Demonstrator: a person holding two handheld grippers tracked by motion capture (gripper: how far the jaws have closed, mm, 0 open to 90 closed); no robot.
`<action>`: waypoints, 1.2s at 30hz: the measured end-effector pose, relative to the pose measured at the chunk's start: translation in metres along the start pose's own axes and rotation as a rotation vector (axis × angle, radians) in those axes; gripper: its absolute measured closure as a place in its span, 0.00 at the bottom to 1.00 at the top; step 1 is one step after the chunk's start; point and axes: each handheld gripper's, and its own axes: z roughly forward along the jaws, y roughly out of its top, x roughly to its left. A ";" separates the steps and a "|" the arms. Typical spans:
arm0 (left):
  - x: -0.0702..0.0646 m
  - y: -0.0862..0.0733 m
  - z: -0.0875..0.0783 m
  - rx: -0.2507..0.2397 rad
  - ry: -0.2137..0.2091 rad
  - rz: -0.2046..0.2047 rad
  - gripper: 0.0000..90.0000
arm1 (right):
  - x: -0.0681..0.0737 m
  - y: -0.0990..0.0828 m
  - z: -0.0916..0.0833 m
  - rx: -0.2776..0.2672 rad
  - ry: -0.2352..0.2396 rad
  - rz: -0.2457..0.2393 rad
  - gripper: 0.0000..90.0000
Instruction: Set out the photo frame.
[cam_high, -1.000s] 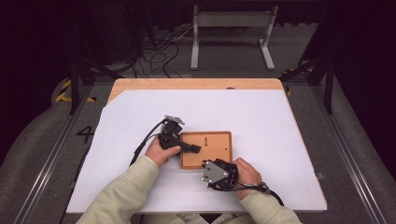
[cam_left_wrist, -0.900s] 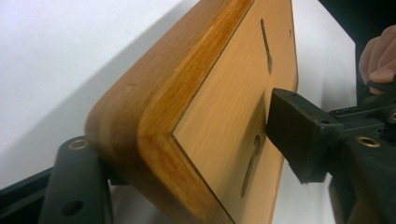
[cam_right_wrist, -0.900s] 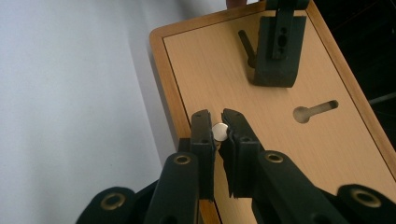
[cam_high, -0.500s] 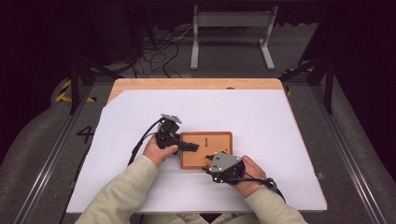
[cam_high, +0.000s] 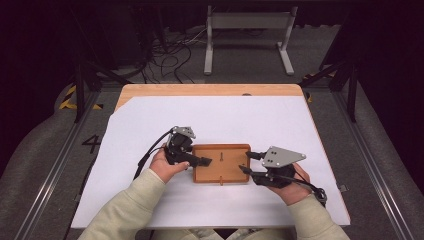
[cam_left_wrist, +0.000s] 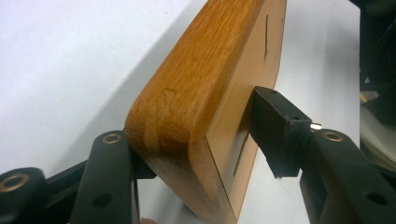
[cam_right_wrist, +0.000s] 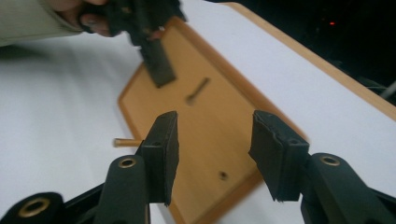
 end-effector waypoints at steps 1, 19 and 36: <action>-0.002 0.000 -0.001 0.000 0.003 0.008 0.54 | -0.003 -0.001 -0.003 -0.005 -0.011 0.008 0.58; -0.041 -0.016 -0.015 0.038 0.012 0.164 0.70 | -0.042 -0.022 -0.026 0.003 -0.130 0.125 0.57; -0.064 -0.023 -0.013 0.075 -0.078 0.230 0.62 | -0.044 -0.026 -0.023 0.015 -0.122 0.142 0.56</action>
